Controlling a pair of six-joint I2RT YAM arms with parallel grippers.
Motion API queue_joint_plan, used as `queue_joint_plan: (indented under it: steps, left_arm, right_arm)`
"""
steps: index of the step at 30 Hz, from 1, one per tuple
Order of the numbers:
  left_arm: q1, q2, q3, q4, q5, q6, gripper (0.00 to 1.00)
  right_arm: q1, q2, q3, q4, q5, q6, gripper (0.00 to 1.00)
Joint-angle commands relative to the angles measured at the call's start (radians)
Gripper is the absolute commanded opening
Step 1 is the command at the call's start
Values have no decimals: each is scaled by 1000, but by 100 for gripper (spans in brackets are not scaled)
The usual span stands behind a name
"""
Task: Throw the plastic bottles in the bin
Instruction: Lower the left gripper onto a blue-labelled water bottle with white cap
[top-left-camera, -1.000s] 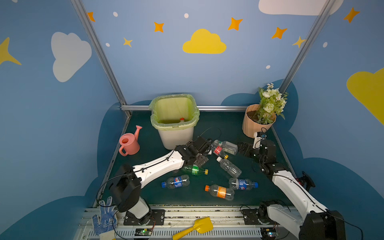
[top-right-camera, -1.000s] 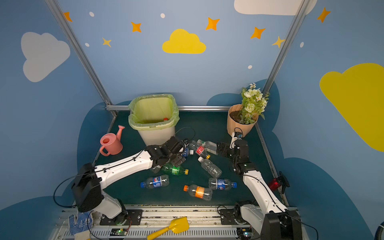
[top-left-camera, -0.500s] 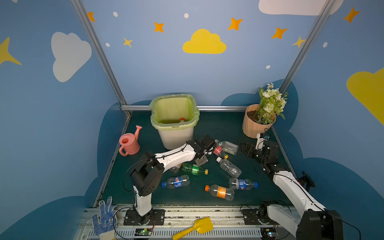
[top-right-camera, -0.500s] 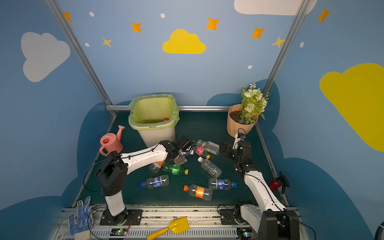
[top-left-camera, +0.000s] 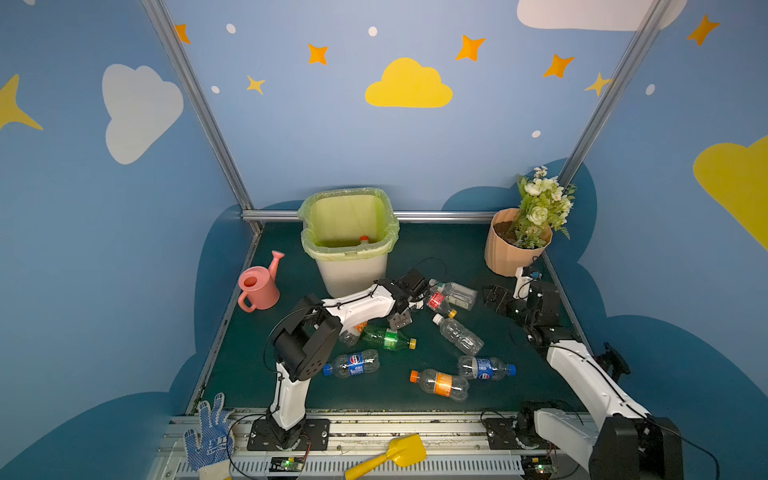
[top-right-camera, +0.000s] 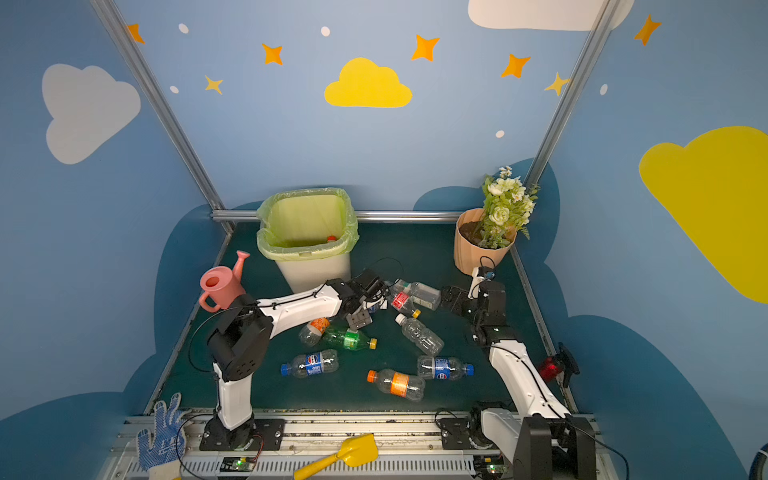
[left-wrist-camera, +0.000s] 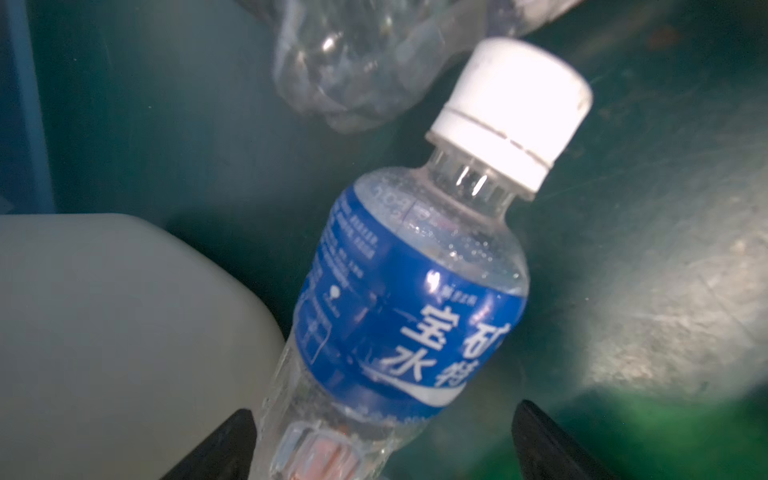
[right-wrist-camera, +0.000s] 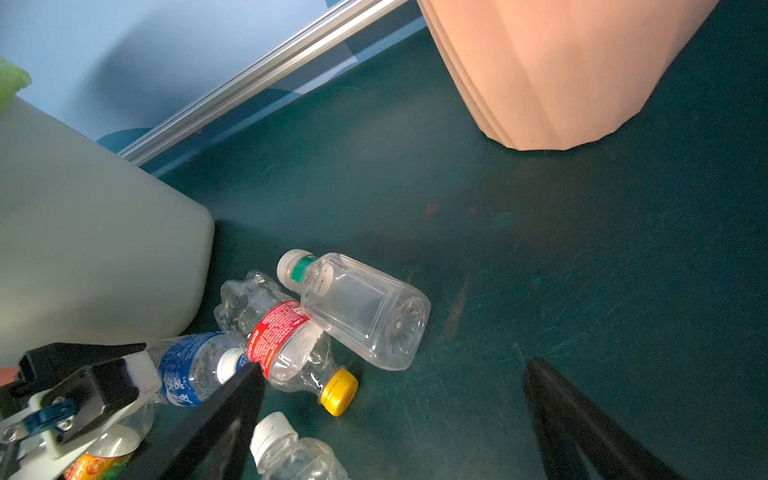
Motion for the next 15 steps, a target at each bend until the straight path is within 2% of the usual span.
queue_joint_plan:
  steps: [1, 6, 15]
  left_arm:
    - [12, 15, 1, 24, 28, 29, 95]
    - [19, 28, 6, 43, 50, 50, 89]
    - [19, 28, 5, 54, 88, 58, 73]
  right_arm:
    - [-8, -2, -3, -13, -15, 10, 97]
    - [-11, -18, -11, -18, -1, 22, 97]
    - [-21, -53, -29, -68, 34, 15, 97]
